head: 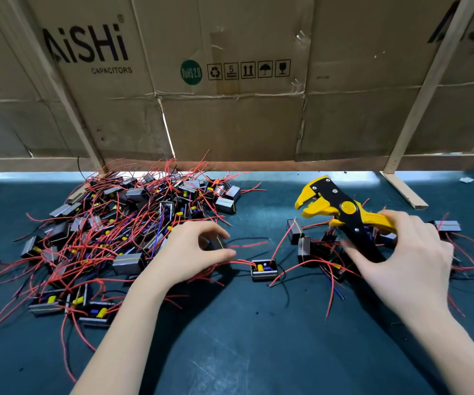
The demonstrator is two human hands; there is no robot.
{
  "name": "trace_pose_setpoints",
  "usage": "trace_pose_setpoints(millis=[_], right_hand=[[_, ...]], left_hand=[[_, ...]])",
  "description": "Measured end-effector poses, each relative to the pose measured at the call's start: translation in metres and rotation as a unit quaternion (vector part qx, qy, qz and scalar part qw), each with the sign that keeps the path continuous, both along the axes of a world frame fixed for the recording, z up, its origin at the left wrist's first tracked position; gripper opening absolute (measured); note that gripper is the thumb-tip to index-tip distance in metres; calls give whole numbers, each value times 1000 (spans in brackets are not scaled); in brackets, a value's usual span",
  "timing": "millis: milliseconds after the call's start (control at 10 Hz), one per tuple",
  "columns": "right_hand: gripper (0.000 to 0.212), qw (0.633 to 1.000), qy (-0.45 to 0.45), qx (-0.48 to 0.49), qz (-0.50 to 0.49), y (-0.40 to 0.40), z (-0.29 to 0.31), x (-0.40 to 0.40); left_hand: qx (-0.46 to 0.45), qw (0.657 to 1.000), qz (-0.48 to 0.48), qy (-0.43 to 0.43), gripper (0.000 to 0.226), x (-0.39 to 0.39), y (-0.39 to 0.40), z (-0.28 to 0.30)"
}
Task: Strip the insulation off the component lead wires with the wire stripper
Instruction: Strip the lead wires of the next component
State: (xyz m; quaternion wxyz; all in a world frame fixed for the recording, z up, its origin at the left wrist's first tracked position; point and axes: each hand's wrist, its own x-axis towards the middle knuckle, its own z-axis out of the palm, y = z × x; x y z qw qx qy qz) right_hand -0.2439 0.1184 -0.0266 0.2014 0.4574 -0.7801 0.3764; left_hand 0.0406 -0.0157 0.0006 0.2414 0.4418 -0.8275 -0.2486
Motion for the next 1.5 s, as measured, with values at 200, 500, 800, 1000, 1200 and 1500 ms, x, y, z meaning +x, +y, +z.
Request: trace_pose_setpoints(millis=[200, 500, 800, 1000, 1200, 1500], right_hand=[[58, 1000, -3, -4, 1, 0, 1, 0], [58, 1000, 1, -5, 0, 0, 2, 1], [56, 1000, -3, -13, -1, 0, 3, 1], [55, 1000, -1, -10, 5, 0, 2, 2], [58, 997, 72, 6, 0, 1, 1, 5], [55, 990, 125, 57, 28, 3, 1, 11]], left_hand=[[-47, 964, 97, 243, 12, 8, -7, 8], [-230, 961, 57, 139, 33, -1, -2, 2], [10, 961, -256, 108, 21, -52, 35, -22], [54, 968, -167, 178, 13, -55, 34, -29], [35, 985, -106, 129, 24, -53, 29, -28], [11, 987, -142, 73, 29, -49, 30, -18]])
